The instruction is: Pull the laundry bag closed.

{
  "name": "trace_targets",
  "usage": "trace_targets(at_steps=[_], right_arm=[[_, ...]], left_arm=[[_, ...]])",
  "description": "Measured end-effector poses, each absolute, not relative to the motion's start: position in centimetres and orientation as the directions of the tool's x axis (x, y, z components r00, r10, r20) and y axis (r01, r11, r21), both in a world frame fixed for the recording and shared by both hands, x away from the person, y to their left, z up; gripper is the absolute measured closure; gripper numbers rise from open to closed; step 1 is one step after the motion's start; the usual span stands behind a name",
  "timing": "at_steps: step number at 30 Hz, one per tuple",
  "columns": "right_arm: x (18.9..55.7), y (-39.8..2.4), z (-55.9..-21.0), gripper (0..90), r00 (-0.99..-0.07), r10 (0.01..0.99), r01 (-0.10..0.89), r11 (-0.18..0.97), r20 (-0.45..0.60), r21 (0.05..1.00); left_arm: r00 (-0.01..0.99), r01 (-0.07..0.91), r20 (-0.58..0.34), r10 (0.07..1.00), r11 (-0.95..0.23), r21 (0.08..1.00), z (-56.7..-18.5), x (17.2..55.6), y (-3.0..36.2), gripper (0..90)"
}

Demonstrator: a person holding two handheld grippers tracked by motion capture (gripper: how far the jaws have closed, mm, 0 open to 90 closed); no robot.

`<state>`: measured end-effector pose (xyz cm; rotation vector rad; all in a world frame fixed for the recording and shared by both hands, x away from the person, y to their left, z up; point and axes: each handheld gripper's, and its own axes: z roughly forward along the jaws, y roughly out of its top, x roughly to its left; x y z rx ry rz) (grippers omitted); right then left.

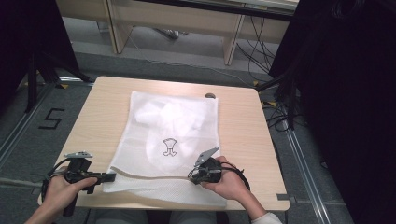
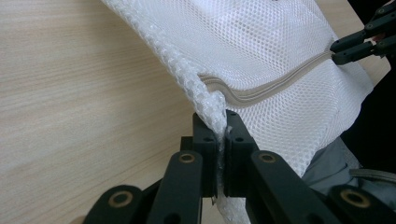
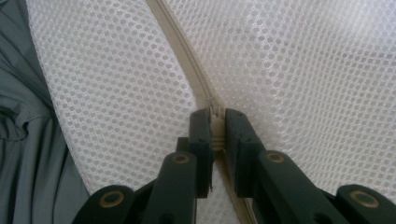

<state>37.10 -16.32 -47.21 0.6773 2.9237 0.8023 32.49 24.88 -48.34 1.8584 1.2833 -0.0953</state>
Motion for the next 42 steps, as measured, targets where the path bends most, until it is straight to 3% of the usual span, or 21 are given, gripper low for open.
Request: trace_targets(at_steps=[42], right_arm=[[36.5,-19.1,-46.7,82.5,-0.871,0.482,0.460,0.733,0.096,0.501]], left_arm=[[0.468,0.797,-0.496,0.732,-0.107,0.594,-48.3,32.5,24.8,85.2]])
